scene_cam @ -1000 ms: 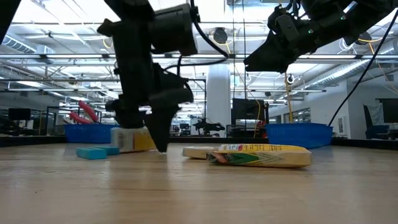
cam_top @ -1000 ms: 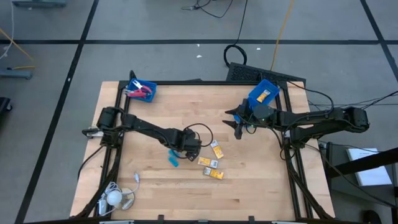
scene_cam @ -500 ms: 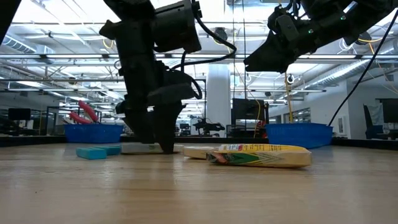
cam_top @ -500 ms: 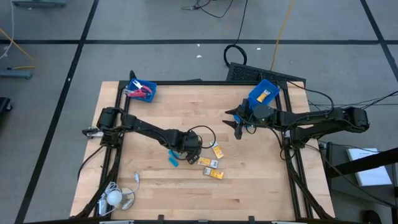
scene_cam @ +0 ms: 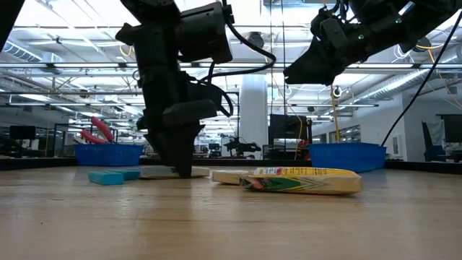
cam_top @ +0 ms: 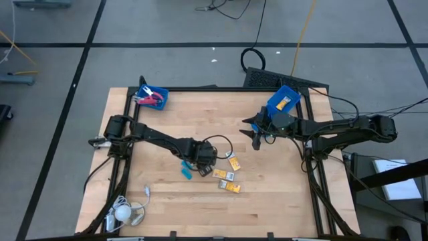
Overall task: Pick & Place School Supplies
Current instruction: Put the yellow crayon box into the top right blue basket
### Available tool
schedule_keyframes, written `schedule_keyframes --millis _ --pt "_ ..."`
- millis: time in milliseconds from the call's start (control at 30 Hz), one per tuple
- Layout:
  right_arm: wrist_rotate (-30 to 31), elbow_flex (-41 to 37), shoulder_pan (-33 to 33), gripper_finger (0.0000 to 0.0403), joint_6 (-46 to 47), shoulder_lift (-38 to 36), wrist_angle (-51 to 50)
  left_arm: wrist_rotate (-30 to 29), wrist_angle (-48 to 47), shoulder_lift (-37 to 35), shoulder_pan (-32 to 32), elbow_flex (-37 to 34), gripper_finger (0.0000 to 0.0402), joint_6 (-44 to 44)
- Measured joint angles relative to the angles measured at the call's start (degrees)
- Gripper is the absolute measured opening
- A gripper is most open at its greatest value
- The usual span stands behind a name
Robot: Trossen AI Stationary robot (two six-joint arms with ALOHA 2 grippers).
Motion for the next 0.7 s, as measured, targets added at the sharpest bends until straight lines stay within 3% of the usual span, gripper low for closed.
schedule_keyframes --millis 133,333,500,700 --pt "0.00 0.00 -0.02 0.0208 0.00 0.00 0.00 0.48 0.73 -0.44 0.39 -0.07 0.0159 3.08" --pt "-0.15 0.00 0.00 0.0208 5.41 0.02 -0.12 0.03 0.11 -3.98 1.23 -0.17 0.0171 8.90" --pt "-0.59 0.00 0.28 0.0208 16.64 2.38 -0.30 -9.86 1.06 -7.94 0.83 -0.09 0.0167 20.18" --pt "-5.67 -0.03 -0.48 0.0208 21.61 8.70 6.48 -23.21 10.03 -9.51 0.70 -0.03 0.0160 32.95"
